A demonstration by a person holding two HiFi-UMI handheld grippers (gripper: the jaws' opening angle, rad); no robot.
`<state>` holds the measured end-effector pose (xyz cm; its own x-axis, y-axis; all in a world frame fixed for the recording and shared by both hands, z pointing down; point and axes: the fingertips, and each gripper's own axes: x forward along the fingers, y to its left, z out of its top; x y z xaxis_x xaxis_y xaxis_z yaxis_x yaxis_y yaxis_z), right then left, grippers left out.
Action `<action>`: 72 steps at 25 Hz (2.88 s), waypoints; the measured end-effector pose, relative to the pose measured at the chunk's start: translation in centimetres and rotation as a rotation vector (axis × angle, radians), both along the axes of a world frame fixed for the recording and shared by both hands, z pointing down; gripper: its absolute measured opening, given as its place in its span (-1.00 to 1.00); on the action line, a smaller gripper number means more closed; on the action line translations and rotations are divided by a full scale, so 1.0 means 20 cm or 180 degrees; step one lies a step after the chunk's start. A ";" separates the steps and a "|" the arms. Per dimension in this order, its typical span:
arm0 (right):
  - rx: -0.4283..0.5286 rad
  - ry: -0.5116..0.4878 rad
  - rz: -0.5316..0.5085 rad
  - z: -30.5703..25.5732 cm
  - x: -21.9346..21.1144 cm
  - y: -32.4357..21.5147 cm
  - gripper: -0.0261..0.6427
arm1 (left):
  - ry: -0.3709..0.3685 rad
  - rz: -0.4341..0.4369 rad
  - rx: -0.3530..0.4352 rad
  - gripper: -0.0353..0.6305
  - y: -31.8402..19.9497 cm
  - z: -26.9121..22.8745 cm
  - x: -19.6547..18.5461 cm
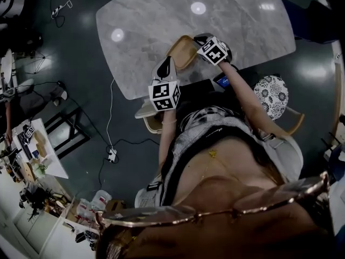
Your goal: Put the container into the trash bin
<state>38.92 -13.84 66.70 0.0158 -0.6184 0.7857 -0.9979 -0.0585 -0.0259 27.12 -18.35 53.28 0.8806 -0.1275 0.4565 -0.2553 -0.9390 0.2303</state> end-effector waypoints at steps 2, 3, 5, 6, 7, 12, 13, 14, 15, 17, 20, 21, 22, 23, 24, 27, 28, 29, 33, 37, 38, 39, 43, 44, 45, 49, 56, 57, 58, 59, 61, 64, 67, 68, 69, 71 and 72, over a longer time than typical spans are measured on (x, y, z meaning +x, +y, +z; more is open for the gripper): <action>-0.0082 -0.0051 0.0009 0.06 0.03 0.00 -0.72 | -0.0012 -0.0042 -0.0025 -0.89 0.01 0.02 0.00; -0.0123 -0.0069 0.0006 0.10 0.03 0.00 -0.69 | -0.0016 -0.0069 -0.0035 -0.89 0.01 0.02 -0.01; -0.0205 -0.0084 -0.0009 0.15 0.04 -0.01 -0.65 | -0.0031 -0.0129 -0.0048 -0.89 0.00 0.04 -0.04; -0.0245 -0.0084 -0.0019 0.18 0.05 -0.01 -0.62 | -0.0040 -0.0159 -0.0054 -0.89 -0.01 0.04 -0.05; -0.0283 -0.0086 -0.0030 0.20 0.05 -0.02 -0.59 | -0.0049 -0.0190 -0.0060 -0.89 -0.02 0.04 -0.06; -0.0433 -0.0156 -0.0103 0.31 0.05 -0.03 -0.55 | -0.0076 -0.0369 -0.0082 -0.89 -0.06 0.06 -0.13; -0.0447 -0.0149 -0.0124 0.32 0.05 -0.03 -0.55 | -0.0079 -0.0409 -0.0081 -0.89 -0.06 0.07 -0.14; -0.0473 -0.0132 -0.0136 0.34 0.06 -0.04 -0.56 | -0.0080 -0.0450 -0.0078 -0.89 -0.06 0.07 -0.16; -0.0509 -0.0113 -0.0141 0.36 0.06 -0.04 -0.57 | -0.0080 -0.0490 -0.0076 -0.89 -0.07 0.08 -0.17; -0.0579 -0.0095 -0.0144 0.40 0.06 -0.04 -0.65 | -0.0086 -0.0560 -0.0072 -0.89 -0.09 0.08 -0.20; -0.0593 -0.0115 -0.0122 0.42 0.04 -0.04 -0.75 | -0.0101 -0.0634 -0.0073 -0.89 -0.10 0.09 -0.24; -0.0564 -0.0125 -0.0110 0.41 0.04 -0.05 -0.77 | -0.0106 -0.0652 -0.0076 -0.89 -0.10 0.08 -0.25; -0.0535 -0.0152 -0.0101 0.40 0.04 -0.05 -0.79 | -0.0110 -0.0667 -0.0078 -0.89 -0.10 0.08 -0.25; -0.0508 -0.0185 -0.0096 0.39 0.04 -0.06 -0.81 | -0.0114 -0.0677 -0.0077 -0.89 -0.11 0.08 -0.25; -0.0487 -0.0206 -0.0097 0.38 0.04 -0.07 -0.84 | -0.0115 -0.0683 -0.0073 -0.89 -0.10 0.08 -0.25; -0.0496 -0.0202 -0.0151 0.36 0.05 -0.06 -0.84 | -0.0106 -0.0684 -0.0069 -0.89 -0.09 0.07 -0.23; -0.0509 -0.0208 -0.0166 0.36 0.06 -0.05 -0.84 | -0.0104 -0.0679 -0.0071 -0.89 -0.09 0.07 -0.23; -0.0521 -0.0219 -0.0175 0.36 0.06 -0.04 -0.84 | -0.0105 -0.0673 -0.0072 -0.89 -0.08 0.08 -0.23; -0.0523 -0.0301 -0.0199 0.30 0.07 -0.02 -0.84 | -0.0105 -0.0635 -0.0056 -0.89 -0.07 0.07 -0.21; -0.0514 -0.0402 -0.0177 0.21 0.08 0.00 -0.84 | -0.0088 -0.0590 -0.0060 -0.89 -0.04 0.05 -0.19; -0.0516 -0.0423 -0.0171 0.19 0.09 0.01 -0.84 | -0.0086 -0.0579 -0.0065 -0.89 -0.04 0.05 -0.18; -0.0522 -0.0443 -0.0169 0.17 0.09 0.02 -0.84 | -0.0083 -0.0567 -0.0068 -0.89 -0.03 0.05 -0.17; -0.0544 -0.0474 -0.0204 0.04 0.08 0.04 -0.83 | -0.0047 -0.0523 -0.0063 -0.89 0.00 0.00 -0.15; -0.0538 -0.0481 -0.0217 0.00 0.08 0.05 -0.83 | -0.0036 -0.0516 -0.0058 -0.89 0.00 -0.01 -0.15; -0.0523 -0.0492 -0.0229 -0.04 0.07 0.05 -0.83 | -0.0027 -0.0507 -0.0056 -0.89 0.00 -0.02 -0.15; -0.0398 -0.0527 -0.0257 -0.21 0.05 0.06 -0.83 | 0.0003 -0.0468 -0.0092 -0.89 0.03 -0.04 -0.14; -0.0372 -0.0651 -0.0407 -0.46 0.03 0.13 -0.83 | 0.0122 -0.0438 0.0001 -0.89 0.10 -0.17 -0.12; -0.0361 -0.0675 -0.0421 -0.49 0.03 0.14 -0.83 | 0.0150 -0.0441 0.0010 -0.89 0.11 -0.19 -0.12; -0.0350 -0.0694 -0.0434 -0.52 0.02 0.14 -0.83 | 0.0177 -0.0446 0.0020 -0.89 0.12 -0.20 -0.12; -0.0341 -0.0708 -0.0448 -0.54 0.02 0.15 -0.83 | 0.0200 -0.0452 0.0030 -0.89 0.13 -0.22 -0.12; -0.0332 -0.0728 -0.0477 -0.56 0.02 0.16 -0.83 | 0.0228 -0.0460 0.0048 -0.89 0.14 -0.25 -0.11; -0.0340 -0.0738 -0.0527 -0.57 0.04 0.21 -0.83 | 0.0244 -0.0461 0.0067 -0.89 0.20 -0.26 -0.09; -0.0338 -0.0742 -0.0597 -0.59 0.07 0.26 -0.83 | 0.0256 -0.0508 0.0083 -0.89 0.27 -0.28 -0.07; -0.0333 -0.0742 -0.0617 -0.60 0.08 0.26 -0.83 | 0.0257 -0.0538 0.0088 -0.89 0.28 -0.28 -0.07; -0.0326 -0.0743 -0.0635 -0.60 0.09 0.26 -0.83 | 0.0259 -0.0573 0.0088 -0.89 0.28 -0.28 -0.07; -0.0315 -0.0744 -0.0686 -0.60 0.09 0.25 -0.83 | 0.0269 -0.0651 0.0078 -0.89 0.29 -0.28 -0.08; -0.0313 -0.0746 -0.0723 -0.59 0.09 0.25 -0.83 | 0.0271 -0.0696 0.0075 -0.89 0.30 -0.28 -0.09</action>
